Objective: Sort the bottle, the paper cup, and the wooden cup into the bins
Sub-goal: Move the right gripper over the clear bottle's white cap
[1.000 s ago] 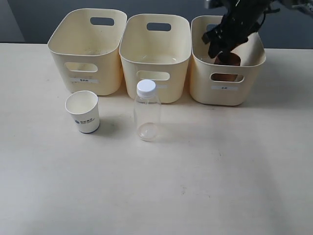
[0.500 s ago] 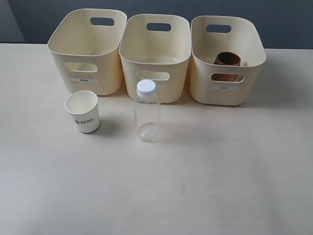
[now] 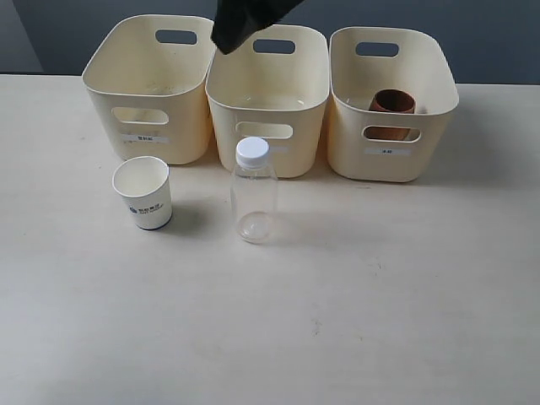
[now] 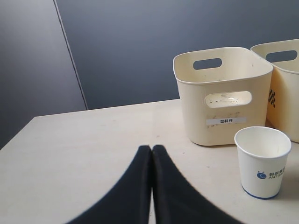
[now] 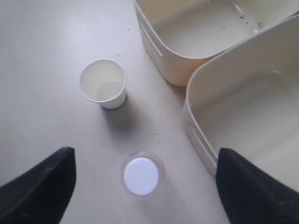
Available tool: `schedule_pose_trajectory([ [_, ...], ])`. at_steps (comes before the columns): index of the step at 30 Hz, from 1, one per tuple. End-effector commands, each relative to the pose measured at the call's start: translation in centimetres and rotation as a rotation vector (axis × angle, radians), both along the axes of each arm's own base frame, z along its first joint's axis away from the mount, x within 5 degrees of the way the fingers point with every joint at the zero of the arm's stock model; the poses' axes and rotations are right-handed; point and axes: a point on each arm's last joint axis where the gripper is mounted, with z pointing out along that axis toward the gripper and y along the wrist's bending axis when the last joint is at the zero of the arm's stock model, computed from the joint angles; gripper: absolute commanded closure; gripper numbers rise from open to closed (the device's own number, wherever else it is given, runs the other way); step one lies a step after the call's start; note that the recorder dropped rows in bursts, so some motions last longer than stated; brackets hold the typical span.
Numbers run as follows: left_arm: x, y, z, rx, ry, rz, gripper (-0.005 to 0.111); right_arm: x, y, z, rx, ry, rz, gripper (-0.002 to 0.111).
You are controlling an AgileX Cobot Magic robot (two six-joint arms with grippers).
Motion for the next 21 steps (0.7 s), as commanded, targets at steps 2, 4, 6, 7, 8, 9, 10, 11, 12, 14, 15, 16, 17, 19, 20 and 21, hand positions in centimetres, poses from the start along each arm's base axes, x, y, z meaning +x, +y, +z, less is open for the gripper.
schedule_pose_trajectory([
  [2, 0.0, 0.0, 0.0, -0.001, -0.01, 0.001, 0.107, -0.3, 1.2, -1.0, -0.04, -0.001, 0.03, 0.03],
  [4, 0.0, 0.0, 0.0, -0.001, -0.01, 0.001, 0.107, -0.1, 1.3, -1.4, -0.039, 0.019, 0.008, 0.03],
  [6, 0.0, 0.0, 0.0, -0.001, -0.01, 0.001, 0.107, 0.2, 1.5, -2.0, -0.036, 0.05, -0.02, 0.03],
  [7, 0.0, 0.0, 0.0, -0.001, -0.01, 0.001, 0.107, 0.2, 1.6, -2.2, -0.033, 0.067, -0.032, 0.03],
  [8, 0.0, 0.0, 0.0, -0.001, -0.01, 0.001, 0.107, 0.2, 1.8, -2.6, -0.032, 0.084, -0.034, 0.03],
  [9, 0.0, 0.0, 0.0, -0.001, -0.01, 0.001, 0.107, 0.3, 2.0, -3.1, -0.039, 0.096, -0.032, 0.03],
  [10, 0.0, 0.0, 0.0, -0.001, -0.01, 0.001, 0.107, 0.3, 2.1, -3.4, -0.047, 0.099, -0.031, 0.03],
  [11, 0.0, 0.0, 0.0, -0.001, -0.01, 0.001, 0.107, 0.5, 2.2, -3.8, -0.057, 0.103, -0.032, 0.03],
  [12, 0.0, 0.0, 0.0, -0.001, -0.01, 0.001, 0.107, 0.7, 2.3, -4.2, -0.062, 0.112, -0.036, 0.03],
  [14, 0.0, 0.0, 0.0, -0.001, -0.01, 0.001, 0.107, 1.0, 2.4, -5.0, -0.079, 0.123, -0.043, 0.03],
  [15, 0.0, 0.0, 0.0, -0.001, -0.01, 0.001, 0.107, 1.2, 2.4, -5.3, -0.086, 0.126, -0.044, 0.03],
  [16, 0.0, 0.0, 0.0, -0.001, -0.01, 0.001, 0.107, 1.3, 2.5, -5.6, -0.092, 0.133, -0.05, 0.03],
  [17, 0.0, 0.0, 0.0, -0.001, -0.01, 0.001, 0.107, 1.4, 2.6, -5.9, -0.098, 0.14, -0.053, 0.03],
  [19, 0.0, 0.0, 0.0, -0.001, -0.01, 0.001, 0.107, 1.6, 2.6, -6.4, -0.109, 0.143, -0.054, 0.03],
  [20, 0.0, 0.0, 0.0, -0.001, -0.01, 0.001, 0.107, 1.7, 2.7, -6.6, -0.112, 0.148, -0.054, 0.03],
  [21, 0.0, 0.0, 0.0, -0.001, -0.01, 0.001, 0.107, 1.8, 2.7, -6.9, -0.124, 0.147, -0.056, 0.03],
])
